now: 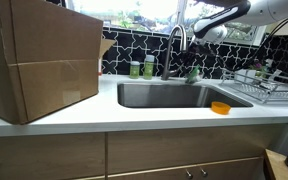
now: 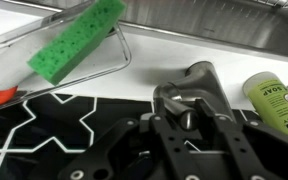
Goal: Open the faucet then place the orange bowl under the faucet and set it back down on the counter
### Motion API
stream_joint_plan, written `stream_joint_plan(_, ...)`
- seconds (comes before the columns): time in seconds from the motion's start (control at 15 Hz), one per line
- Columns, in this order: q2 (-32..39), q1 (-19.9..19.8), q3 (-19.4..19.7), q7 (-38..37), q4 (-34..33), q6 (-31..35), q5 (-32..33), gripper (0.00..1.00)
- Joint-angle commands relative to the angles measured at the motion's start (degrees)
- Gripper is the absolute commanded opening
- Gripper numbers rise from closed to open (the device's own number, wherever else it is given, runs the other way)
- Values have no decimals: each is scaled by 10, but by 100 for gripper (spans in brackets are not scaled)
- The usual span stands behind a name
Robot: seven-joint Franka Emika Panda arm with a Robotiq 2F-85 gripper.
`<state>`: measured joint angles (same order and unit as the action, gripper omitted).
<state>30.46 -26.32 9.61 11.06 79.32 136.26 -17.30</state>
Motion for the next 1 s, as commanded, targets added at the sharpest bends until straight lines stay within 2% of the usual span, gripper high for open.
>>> stream_joint_plan(0.0,16,-15,-12,8,-25,-18,-2,12)
stream_joint_plan(0.07,16,-16,-11,7,-26,-18,1,6)
stream_joint_plan(0.4,18,-22,-10,2,-31,-24,1,6)
stream_joint_plan(0.47,17,-22,-10,2,-31,-22,0,9)
stream_joint_plan(0.53,16,-22,-12,4,-29,-23,-1,16)
stream_joint_plan(0.6,12,-21,-11,-1,-26,-23,-2,48)
stream_joint_plan(0.67,8,-22,-13,2,-24,-31,-4,49)
stream_joint_plan(0.73,-2,-16,-6,-11,-15,-35,3,54)
stream_joint_plan(0.93,-47,-11,-2,-14,22,-50,-4,76)
